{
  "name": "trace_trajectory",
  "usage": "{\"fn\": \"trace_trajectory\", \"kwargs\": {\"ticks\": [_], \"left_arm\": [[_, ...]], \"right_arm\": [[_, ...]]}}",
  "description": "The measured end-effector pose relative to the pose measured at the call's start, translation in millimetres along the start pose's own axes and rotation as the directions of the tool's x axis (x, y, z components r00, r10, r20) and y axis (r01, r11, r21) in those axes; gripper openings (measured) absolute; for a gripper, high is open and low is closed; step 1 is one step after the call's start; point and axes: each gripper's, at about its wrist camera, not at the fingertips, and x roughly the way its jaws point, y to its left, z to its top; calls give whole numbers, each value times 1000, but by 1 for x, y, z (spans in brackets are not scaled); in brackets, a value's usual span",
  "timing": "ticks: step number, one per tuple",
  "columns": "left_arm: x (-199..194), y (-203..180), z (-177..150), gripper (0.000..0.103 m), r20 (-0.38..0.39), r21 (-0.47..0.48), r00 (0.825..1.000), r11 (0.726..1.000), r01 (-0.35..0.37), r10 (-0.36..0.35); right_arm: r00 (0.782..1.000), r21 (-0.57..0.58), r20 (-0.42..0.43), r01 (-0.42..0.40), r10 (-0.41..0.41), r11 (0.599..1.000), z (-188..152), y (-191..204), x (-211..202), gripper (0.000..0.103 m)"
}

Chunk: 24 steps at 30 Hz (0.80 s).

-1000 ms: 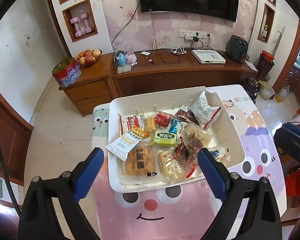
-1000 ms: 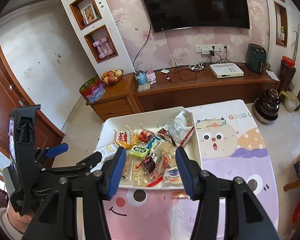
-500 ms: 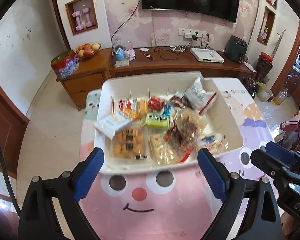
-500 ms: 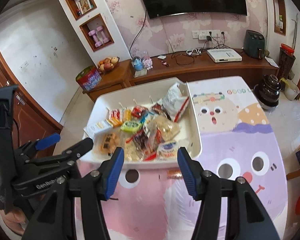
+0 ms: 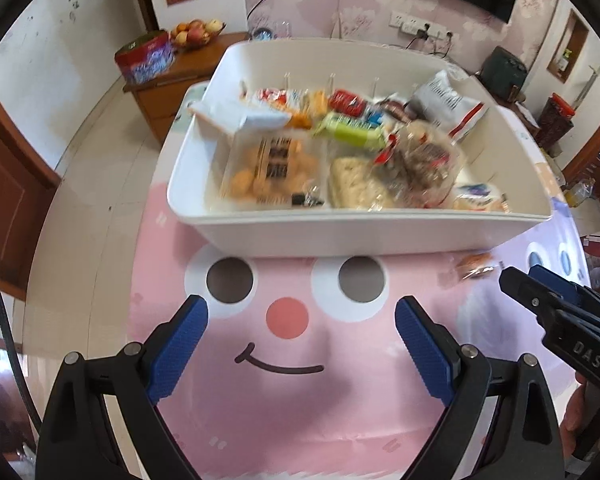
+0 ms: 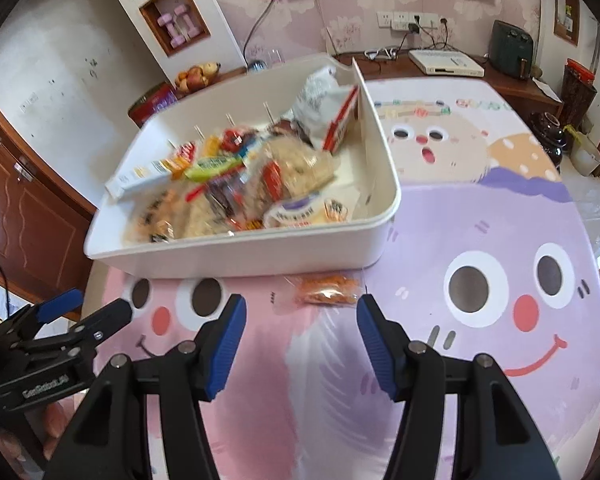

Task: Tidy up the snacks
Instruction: 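Move the right gripper to the small orange pack beside the tray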

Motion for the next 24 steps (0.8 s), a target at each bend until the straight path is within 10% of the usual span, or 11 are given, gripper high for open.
{"fn": "trace_trajectory", "kwargs": {"ticks": [24], "left_arm": [[43,-3,-11,94,-94,-22,996,1000,-8,5]], "right_arm": [[983,-208,71,179,-168,962,-6,24,71,75]]}}
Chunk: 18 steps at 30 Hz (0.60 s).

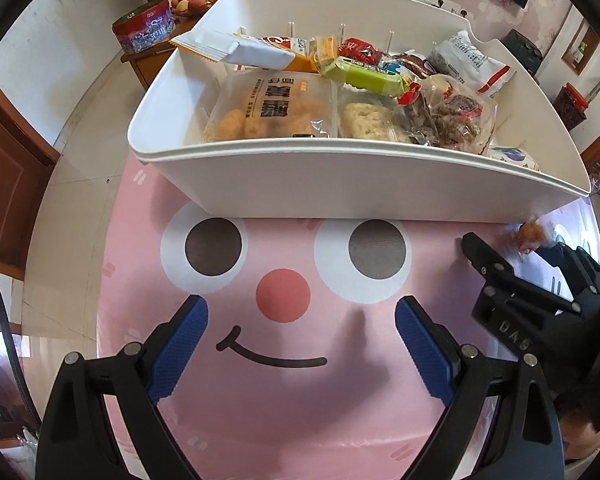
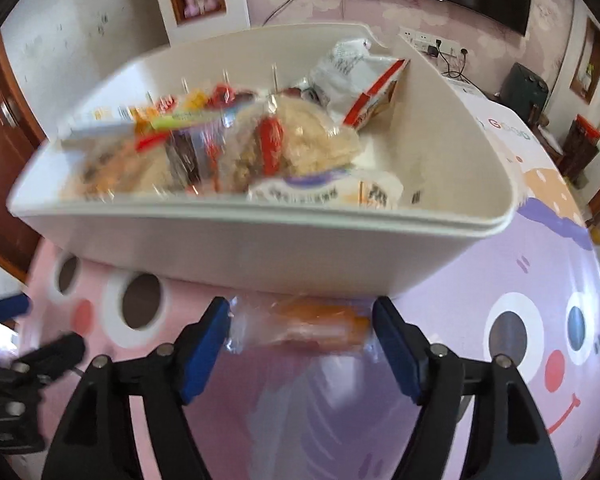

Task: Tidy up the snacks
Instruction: 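Move the right gripper to the small orange pack beside the tray, then grasp the small orange pack with the right gripper and lift it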

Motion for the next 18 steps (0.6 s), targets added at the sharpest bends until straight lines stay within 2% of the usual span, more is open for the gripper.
{"fn": "trace_trajectory", "kwargs": {"ticks": [3,6,9,13,14,18], "left_arm": [[2,-1,1,94,-3,-5,1000,1000,0,0],[5,0,1,94,-13,-15,1000,1000,3,-3],[6,0,1,94,-16,-18,1000,1000,7,-7],[9,-3,0,94,-18,-10,1000,1000,12,-12],[9,-4,-1,94,-17,-7,1000,1000,14,-14],[9,-8,-5,94,-14,3,1000,1000,20,-20]], "right_arm": [[1000,4,16,-6,6,1000,-4,-1,-1,76],[999,11,32,5,-5,1000,-8,-3,-4,71],[998,27,53,18,-19,999,-10,-9,-9,59],[997,27,71,12,-14,1000,-12,-17,-9,34],[997,24,71,0,-2,1000,-13,-19,-9,30],[996,56,49,-75,72,996,-11,-31,-11,30]]}}
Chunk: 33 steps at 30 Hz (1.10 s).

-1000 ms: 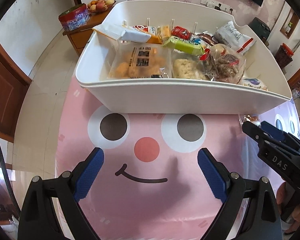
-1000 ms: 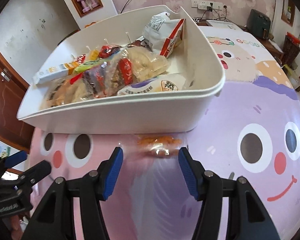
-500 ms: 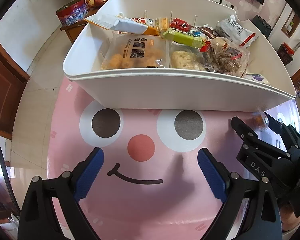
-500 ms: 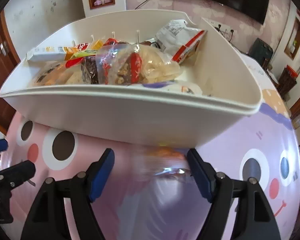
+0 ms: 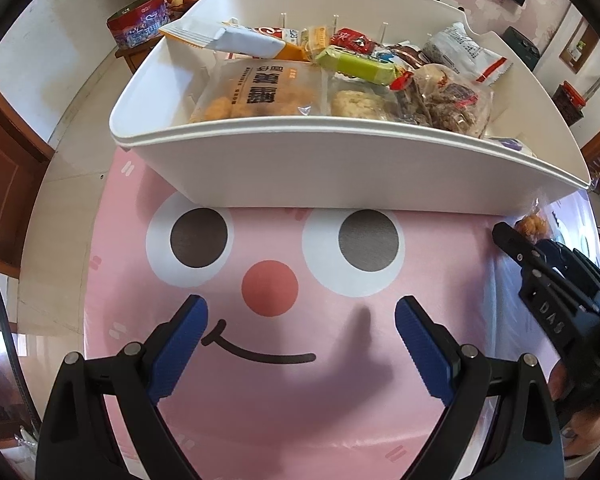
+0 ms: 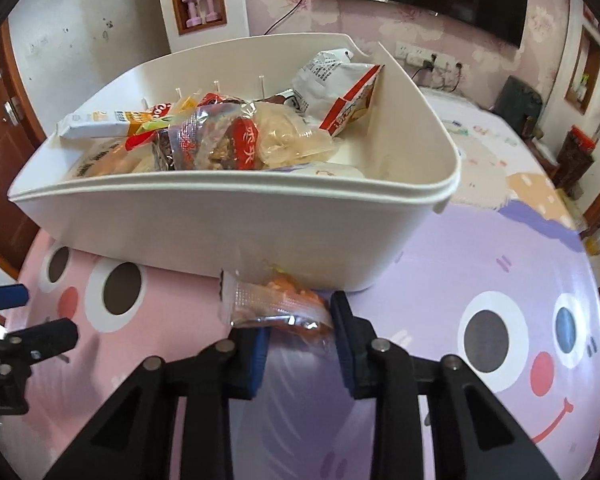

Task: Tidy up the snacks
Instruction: 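Grasp the small orange pack with the right gripper and lift it, then lower the small orange pack into the white tray and open the right gripper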

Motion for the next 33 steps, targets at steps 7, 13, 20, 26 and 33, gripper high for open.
{"fn": "trace_trajectory", "kwargs": {"ticks": [7,13,20,26,33], "left_arm": [[-1,-2,-4,94,-2,-1,1000,1000,11,-11],[-7,7,-9,94,8,-11,1000,1000,11,-11],[-22,14,-7,94,23,-12,1000,1000,17,-17],[-58,14,5,94,82,1,996,999,43,-43],[-109,12,29,94,184,18,981,999,51,-54]], "right_arm": [[1000,43,-12,-5,6,999,-7,-1,-2,31],[1000,35,1,-16,16,999,-8,4,-5,28],[997,44,27,-77,76,996,3,9,-24,19],[988,64,58,-144,140,988,15,18,-62,19],[980,62,106,-178,171,982,37,28,-108,19]]}}
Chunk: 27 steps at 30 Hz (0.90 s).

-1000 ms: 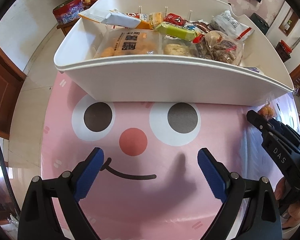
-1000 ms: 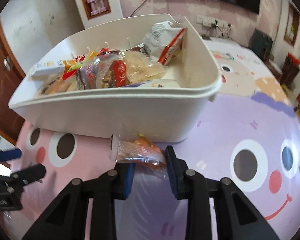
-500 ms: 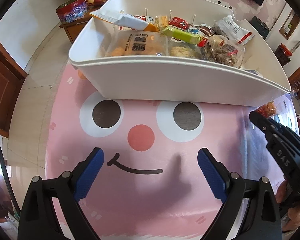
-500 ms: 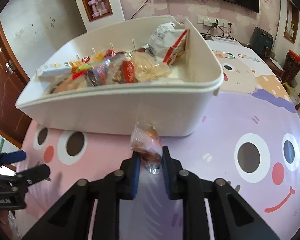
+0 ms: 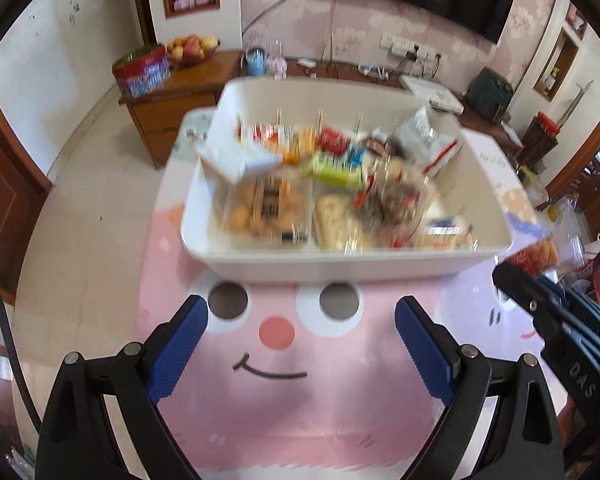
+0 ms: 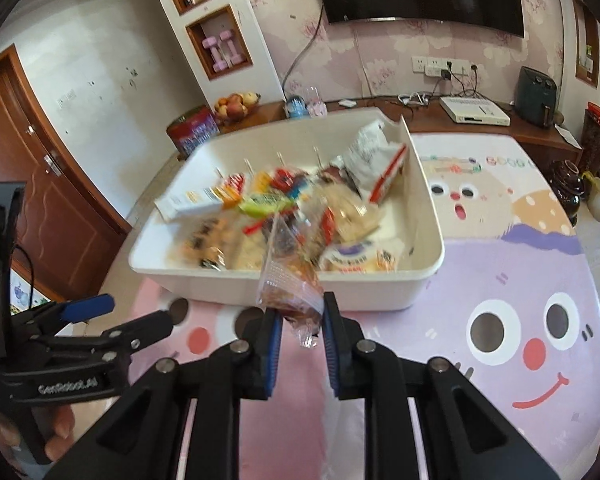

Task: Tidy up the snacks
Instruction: 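Lower the small orange pack into the white tray and open the right gripper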

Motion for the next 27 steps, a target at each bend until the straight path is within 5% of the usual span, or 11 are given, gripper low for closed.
{"fn": "trace_trajectory", "kwargs": {"ticks": [18,27], "left_arm": [[-84,-1,117,102,233,-8,972,1000,-23,24],[-86,-1,160,102,253,-19,967,999,-42,45]], "right_arm": [[987,-93,157,-3,18,996,97,43,-63,19],[992,-77,115,51,-42,996,149,43,-43,20]]}}
